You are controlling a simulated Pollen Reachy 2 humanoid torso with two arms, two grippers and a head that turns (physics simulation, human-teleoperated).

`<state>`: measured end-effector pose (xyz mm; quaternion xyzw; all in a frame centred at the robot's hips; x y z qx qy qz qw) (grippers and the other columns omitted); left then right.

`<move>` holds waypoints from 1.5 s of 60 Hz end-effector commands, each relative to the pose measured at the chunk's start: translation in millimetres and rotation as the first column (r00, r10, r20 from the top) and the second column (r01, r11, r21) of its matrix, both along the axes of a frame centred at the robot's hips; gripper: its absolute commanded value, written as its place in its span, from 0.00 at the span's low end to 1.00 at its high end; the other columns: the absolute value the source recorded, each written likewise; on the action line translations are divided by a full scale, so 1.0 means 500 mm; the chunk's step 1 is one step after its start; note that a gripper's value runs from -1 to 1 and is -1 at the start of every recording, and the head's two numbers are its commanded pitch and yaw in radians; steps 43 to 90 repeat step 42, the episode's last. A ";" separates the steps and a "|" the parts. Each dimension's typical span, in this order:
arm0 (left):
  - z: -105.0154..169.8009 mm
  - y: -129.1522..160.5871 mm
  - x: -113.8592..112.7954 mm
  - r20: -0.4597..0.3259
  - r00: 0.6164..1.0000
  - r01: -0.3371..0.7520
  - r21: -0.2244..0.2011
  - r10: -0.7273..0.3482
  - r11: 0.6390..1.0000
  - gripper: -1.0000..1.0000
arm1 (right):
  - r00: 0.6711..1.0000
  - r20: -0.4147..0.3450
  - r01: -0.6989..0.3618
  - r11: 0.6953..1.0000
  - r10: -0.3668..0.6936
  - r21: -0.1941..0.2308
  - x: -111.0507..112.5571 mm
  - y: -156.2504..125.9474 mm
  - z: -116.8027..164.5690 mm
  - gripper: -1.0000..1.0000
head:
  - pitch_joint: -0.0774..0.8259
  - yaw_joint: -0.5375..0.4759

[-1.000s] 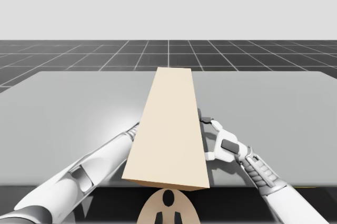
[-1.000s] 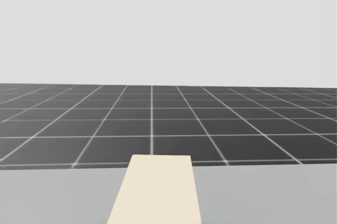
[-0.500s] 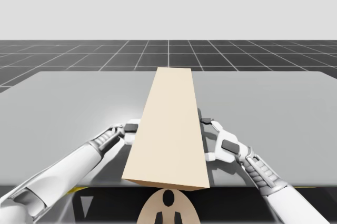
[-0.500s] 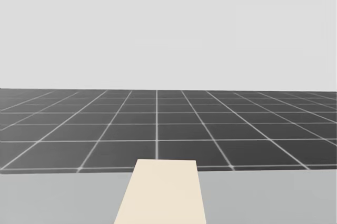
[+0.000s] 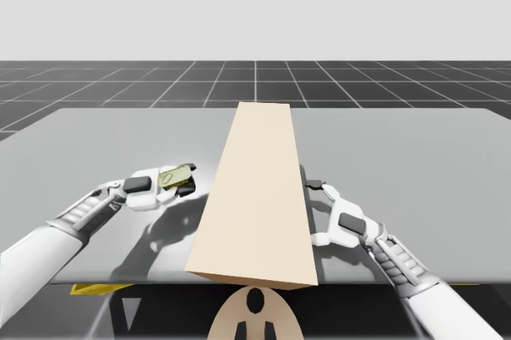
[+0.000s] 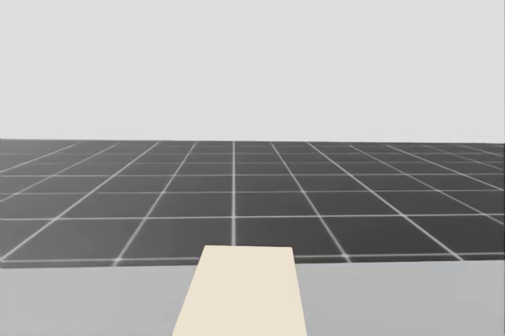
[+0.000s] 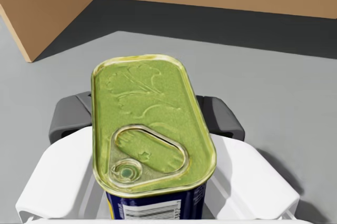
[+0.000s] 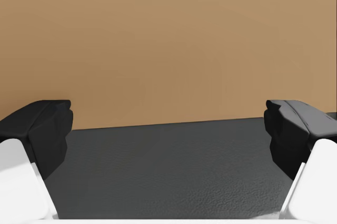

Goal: Retrieve the object from inside the box.

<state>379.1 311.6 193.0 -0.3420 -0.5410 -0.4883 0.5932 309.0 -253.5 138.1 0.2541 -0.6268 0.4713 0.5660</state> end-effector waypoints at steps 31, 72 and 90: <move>0.326 0.049 0.025 0.300 0.950 -0.093 0.003 0.088 0.996 1.00 | 1.000 0.000 -0.011 1.000 0.011 -0.007 -0.003 -0.014 -0.002 0.00 | 0.07 0.46; 0.402 0.022 0.020 0.358 0.930 -0.100 0.016 0.088 0.995 1.00 | 1.000 -0.002 0.005 1.000 -0.005 -0.009 -0.002 -0.019 -0.001 0.00 | 0.07 0.46; 0.402 0.022 0.020 0.358 0.930 -0.100 0.016 0.088 0.995 1.00 | 1.000 -0.002 0.005 1.000 -0.005 -0.009 -0.002 -0.019 -0.001 0.00 | 0.07 0.46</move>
